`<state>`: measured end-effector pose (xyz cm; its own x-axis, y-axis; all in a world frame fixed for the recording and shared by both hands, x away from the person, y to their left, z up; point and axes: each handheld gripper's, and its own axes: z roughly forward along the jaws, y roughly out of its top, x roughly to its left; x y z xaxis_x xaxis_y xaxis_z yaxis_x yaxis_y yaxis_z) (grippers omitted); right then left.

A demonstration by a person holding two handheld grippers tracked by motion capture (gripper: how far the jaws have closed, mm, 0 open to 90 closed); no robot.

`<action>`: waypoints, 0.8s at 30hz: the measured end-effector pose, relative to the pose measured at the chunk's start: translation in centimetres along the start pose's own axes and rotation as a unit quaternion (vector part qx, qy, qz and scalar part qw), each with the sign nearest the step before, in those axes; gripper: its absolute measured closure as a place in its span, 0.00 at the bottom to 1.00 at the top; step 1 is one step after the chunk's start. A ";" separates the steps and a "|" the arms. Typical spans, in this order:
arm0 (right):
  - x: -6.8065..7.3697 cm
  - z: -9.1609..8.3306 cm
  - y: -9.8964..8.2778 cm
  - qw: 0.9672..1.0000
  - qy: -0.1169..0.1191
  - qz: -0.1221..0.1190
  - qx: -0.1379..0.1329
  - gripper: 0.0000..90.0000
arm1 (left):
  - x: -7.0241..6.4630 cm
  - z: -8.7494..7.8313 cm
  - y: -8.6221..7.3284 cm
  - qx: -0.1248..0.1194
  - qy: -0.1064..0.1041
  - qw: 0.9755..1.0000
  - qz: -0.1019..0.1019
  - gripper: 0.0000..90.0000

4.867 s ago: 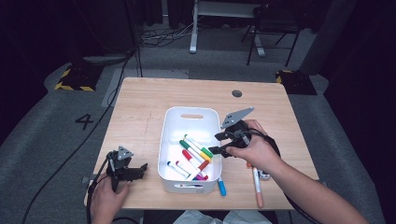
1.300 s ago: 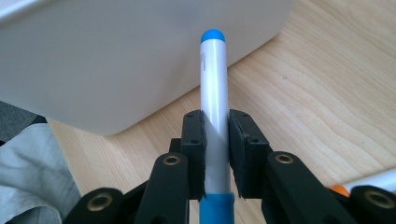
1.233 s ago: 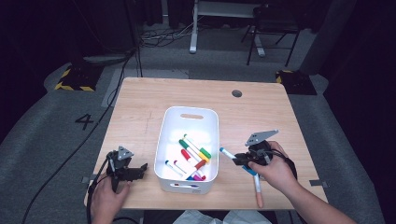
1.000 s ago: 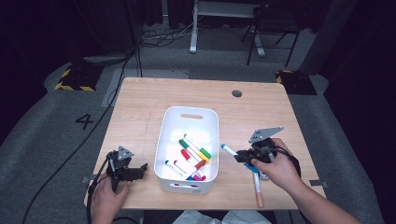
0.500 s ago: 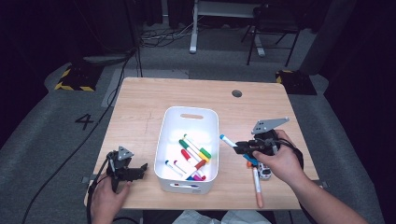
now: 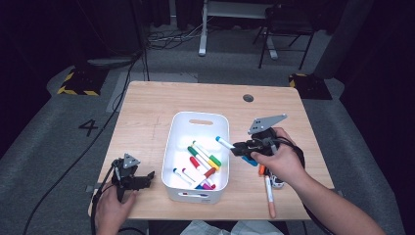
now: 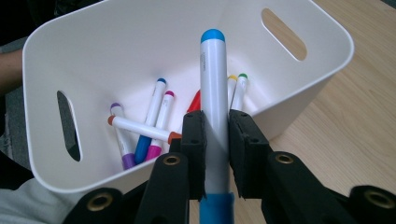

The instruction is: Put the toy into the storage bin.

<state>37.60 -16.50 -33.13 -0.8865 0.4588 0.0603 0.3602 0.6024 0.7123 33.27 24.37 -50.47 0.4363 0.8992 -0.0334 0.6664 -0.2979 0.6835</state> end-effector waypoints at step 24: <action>0.5 4.8 5.4 0.999 0.024 -0.027 -0.001 0.85 | 0.0 0.0 0.0 0.001 0.000 1.000 0.001 0.15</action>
<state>40.50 -9.87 -32.55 -0.9175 0.3938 0.0554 0.3109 0.6235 0.7174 33.30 24.38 -50.46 0.4380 0.8984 -0.0328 0.6664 -0.3000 0.6826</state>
